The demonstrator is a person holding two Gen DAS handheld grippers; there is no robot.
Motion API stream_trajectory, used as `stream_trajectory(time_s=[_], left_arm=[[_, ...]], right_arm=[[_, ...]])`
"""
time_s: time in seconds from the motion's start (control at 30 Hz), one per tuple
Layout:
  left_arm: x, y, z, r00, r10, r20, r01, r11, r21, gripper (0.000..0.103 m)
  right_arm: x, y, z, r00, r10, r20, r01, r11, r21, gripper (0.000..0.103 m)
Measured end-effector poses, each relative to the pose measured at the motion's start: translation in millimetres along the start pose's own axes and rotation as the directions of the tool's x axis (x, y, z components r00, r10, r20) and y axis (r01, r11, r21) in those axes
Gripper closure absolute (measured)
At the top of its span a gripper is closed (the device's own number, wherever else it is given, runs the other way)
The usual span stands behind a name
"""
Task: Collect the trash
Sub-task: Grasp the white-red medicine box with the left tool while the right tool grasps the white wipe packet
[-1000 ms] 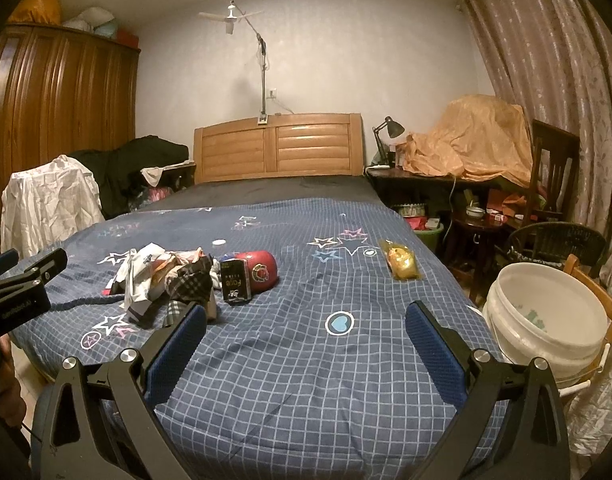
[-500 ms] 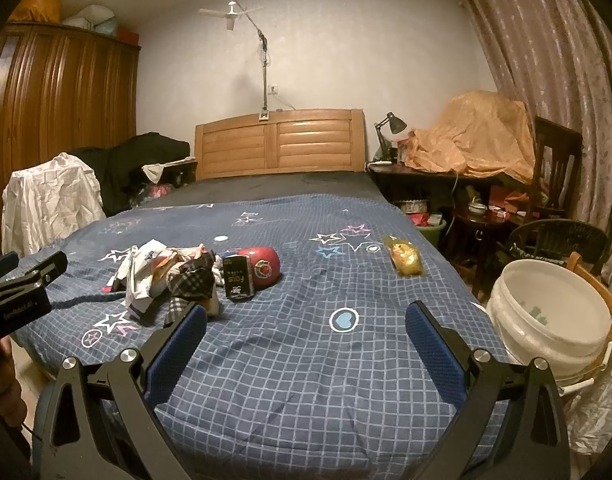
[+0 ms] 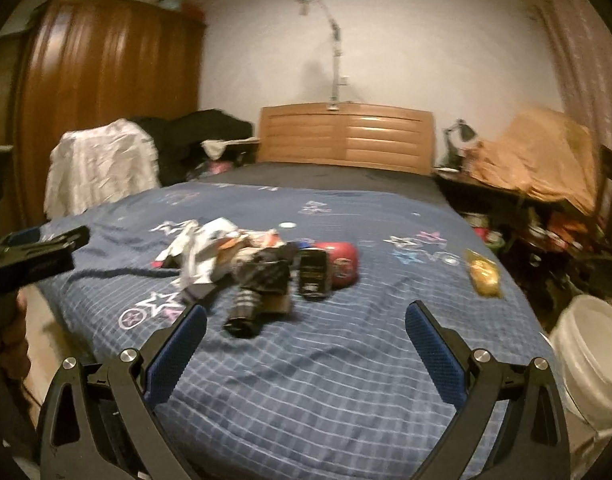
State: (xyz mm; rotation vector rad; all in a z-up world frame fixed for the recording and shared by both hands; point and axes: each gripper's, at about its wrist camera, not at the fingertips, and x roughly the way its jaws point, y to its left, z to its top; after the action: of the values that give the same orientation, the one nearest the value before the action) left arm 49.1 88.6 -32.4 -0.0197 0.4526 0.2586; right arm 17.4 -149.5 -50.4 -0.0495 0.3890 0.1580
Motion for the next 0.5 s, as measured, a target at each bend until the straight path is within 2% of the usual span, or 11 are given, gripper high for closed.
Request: stream_trajectory(time_s=[0.17,0.33,0.4,0.5], left_arm=[[27,17,10,0.997,-0.012,-0.072,0.010,0.999,-0.039,0.005],[59,26,20,0.988,-0.041,-0.147,0.035,0.999,-0.042,0.011],[74,30,24,0.983,-0.036,-0.182,0.028,0.999,-0.045,0.015],[94,41,28,0.971,-0.054,-0.231,0.037,0.996,-0.078,0.022]], right_arm=[[23,31,9,0.994,0.109,-0.002,-0.109,0.991,-0.083,0.004],[53,63,23,0.968,0.251,-0.018,-0.251,0.958,-0.140,0.005],[68,75,30,0.953,0.300,-0.039,-0.302,0.942,-0.149,0.008],[93,89,38,0.933,0.349,-0.090,-0.359,0.921,-0.148,0.019]])
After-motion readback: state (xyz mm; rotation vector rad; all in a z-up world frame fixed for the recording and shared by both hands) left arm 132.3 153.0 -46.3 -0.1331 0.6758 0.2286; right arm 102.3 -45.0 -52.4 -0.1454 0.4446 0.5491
